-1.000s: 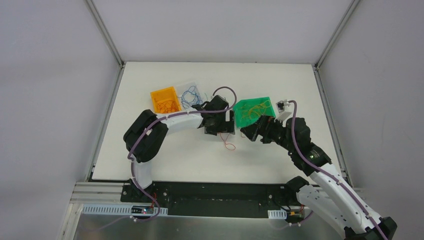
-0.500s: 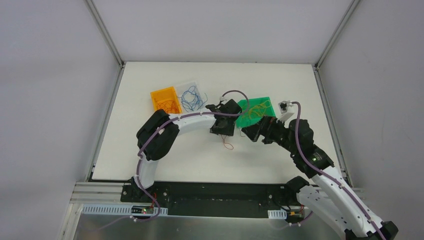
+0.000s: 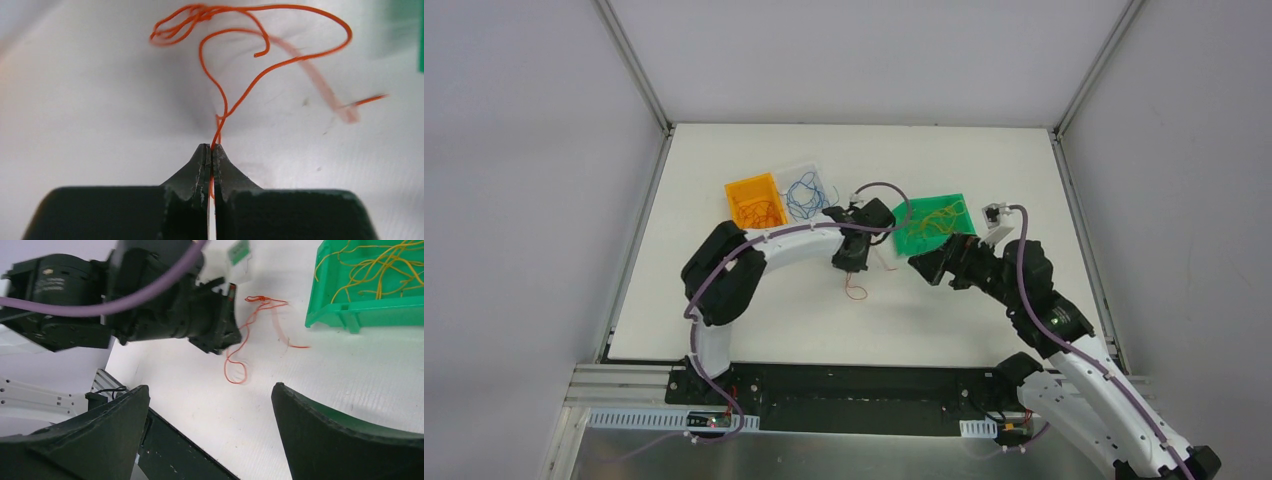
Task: Untangle the cables
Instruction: Pick up the cable at the center of the board.
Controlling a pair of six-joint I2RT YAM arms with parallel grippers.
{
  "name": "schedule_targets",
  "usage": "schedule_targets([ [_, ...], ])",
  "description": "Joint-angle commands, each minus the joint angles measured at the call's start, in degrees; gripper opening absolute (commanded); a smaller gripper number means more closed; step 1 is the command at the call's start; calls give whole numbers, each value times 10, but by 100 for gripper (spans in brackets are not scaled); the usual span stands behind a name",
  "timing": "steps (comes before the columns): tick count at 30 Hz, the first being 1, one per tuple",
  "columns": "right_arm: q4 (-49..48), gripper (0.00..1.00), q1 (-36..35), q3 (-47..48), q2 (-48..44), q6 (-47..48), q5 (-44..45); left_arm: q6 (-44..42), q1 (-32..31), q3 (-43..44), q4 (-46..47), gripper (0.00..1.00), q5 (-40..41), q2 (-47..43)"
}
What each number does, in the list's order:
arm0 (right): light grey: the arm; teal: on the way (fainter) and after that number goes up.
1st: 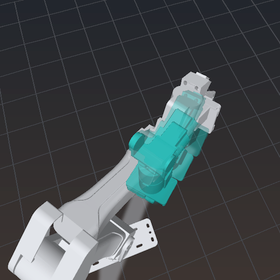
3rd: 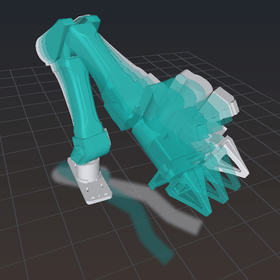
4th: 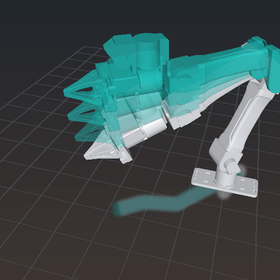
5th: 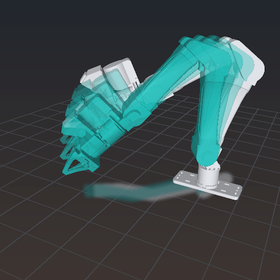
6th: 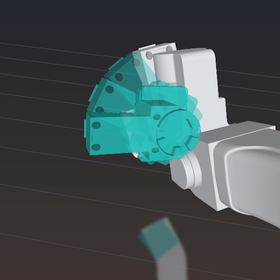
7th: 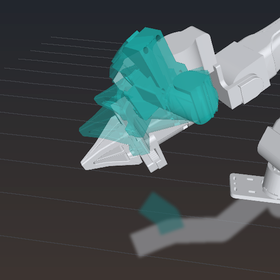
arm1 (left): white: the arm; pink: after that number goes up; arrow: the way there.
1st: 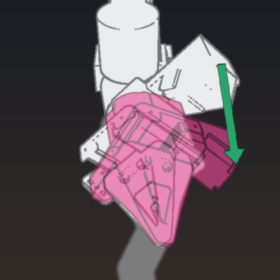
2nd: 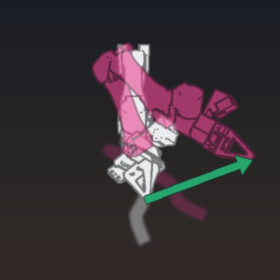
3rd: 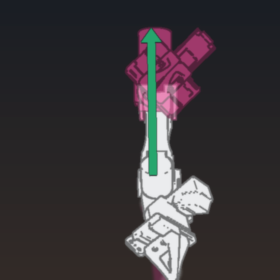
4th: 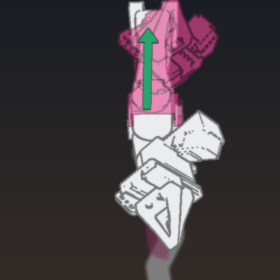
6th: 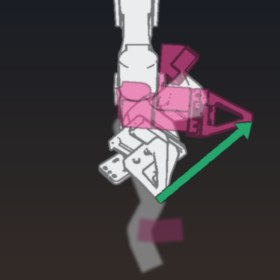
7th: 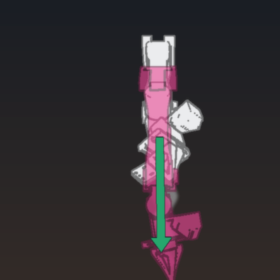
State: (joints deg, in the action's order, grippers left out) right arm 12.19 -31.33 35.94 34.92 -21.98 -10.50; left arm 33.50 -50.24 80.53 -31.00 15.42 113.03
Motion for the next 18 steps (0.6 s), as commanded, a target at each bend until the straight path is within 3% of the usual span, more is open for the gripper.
schedule_targets([
  [1, -2, 96, 3, 16, -11, 3, 2, -26, 59, -35, -69, 0, -15, -142],
  [4, -2, 95, 2, 15, -7, 2, 1, -41, 104, -59, -94, 0, -37, -215],
  [5, -5, 95, 42, 16, -6, 1, 0, -46, 119, -66, -101, 0, -41, -241],
  [6, -7, 95, 8, 15, -5, 1, -1, -51, 132, -71, -110, 0, -42, -263],
  [8, -12, 95, 4, 14, 0, -1, -4, -61, 158, -74, -126, 0, -49, -302],
  [18, -30, 95, 4, 30, 29, -5, -26, -101, 263, -11, -201, 0, -74, -385],
])
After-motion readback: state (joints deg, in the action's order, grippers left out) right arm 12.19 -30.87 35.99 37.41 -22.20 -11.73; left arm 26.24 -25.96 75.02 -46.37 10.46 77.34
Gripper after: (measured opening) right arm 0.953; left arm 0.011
